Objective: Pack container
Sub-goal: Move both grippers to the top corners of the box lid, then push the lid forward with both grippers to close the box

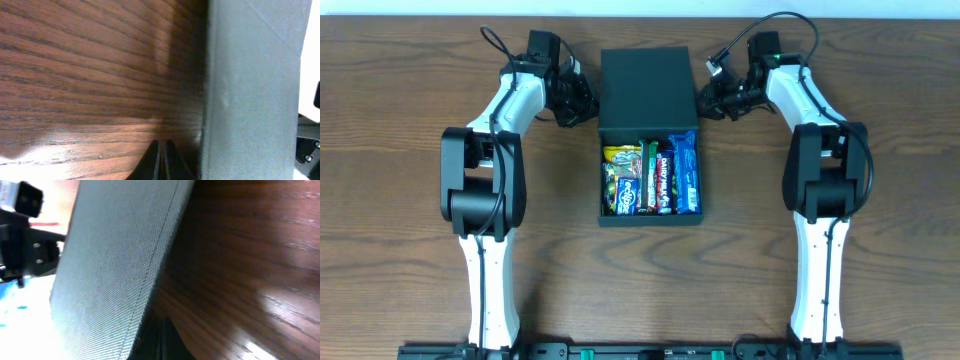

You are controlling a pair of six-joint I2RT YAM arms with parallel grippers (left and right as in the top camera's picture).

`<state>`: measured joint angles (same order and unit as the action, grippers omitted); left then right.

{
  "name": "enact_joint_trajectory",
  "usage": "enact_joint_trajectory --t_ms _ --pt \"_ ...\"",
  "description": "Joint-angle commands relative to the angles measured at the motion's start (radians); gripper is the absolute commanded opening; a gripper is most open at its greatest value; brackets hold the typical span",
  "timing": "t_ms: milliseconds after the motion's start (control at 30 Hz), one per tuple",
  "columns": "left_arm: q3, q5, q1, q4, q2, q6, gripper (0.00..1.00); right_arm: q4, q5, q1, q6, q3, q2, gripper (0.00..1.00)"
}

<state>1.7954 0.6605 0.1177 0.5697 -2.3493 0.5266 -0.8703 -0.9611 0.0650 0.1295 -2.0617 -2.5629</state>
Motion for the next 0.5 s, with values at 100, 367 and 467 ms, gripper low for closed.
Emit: enact_joint_trajectory --t_ms 100,367,467 --pt "0.025 0.134 -0.011 -0.038 -0.013 -0.057 0.06 0.002 -0.180 -0.013 -0.101 -0.010 0.035 0.02" --pt "0.129 0.229 -0.020 -0.047 -0.004 -0.151 0.06 -0.032 -0.169 -0.010 -0.212 -0.010 0.170 0.01" --pt "0.177 0.266 -0.020 -0.043 -0.003 -0.169 0.06 -0.042 -0.160 -0.012 -0.233 -0.010 0.214 0.02"
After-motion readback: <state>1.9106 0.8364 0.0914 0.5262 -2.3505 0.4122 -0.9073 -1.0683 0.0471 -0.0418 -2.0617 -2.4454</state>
